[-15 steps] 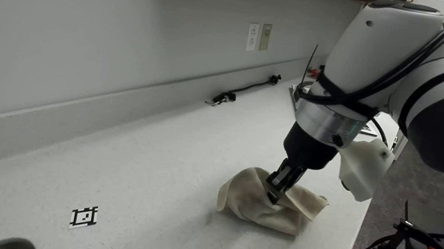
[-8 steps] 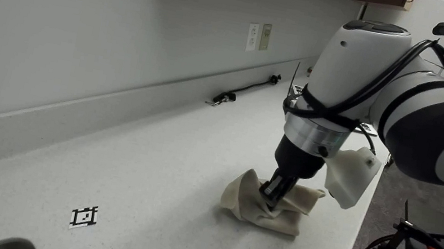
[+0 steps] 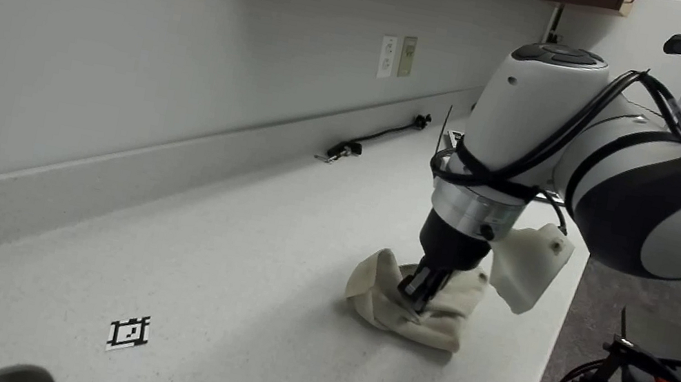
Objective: Use the white cloth to wipe the top of the cabinet
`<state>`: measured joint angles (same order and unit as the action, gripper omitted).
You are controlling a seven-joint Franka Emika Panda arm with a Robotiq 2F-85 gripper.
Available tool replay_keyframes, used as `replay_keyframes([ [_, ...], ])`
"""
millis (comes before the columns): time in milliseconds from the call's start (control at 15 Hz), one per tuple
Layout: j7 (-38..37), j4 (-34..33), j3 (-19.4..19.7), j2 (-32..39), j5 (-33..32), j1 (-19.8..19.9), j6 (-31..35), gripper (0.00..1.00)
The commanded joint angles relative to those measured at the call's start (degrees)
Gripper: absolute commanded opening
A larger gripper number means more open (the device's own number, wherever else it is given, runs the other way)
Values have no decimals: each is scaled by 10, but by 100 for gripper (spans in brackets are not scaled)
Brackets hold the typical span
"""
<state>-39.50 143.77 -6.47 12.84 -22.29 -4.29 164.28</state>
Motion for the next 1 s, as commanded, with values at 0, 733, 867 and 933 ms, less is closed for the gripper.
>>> replay_keyframes([
  [0, -31, 17, 22, 6, -14, -2, 10, 0],
  [733, -167, 94, 80, -56, -87, -7, 3, 0],
  [867, -167, 87, 74, -54, -90, -9, 1, 0],
  [933, -163, 77, 70, -50, -89, -12, -3, 0],
])
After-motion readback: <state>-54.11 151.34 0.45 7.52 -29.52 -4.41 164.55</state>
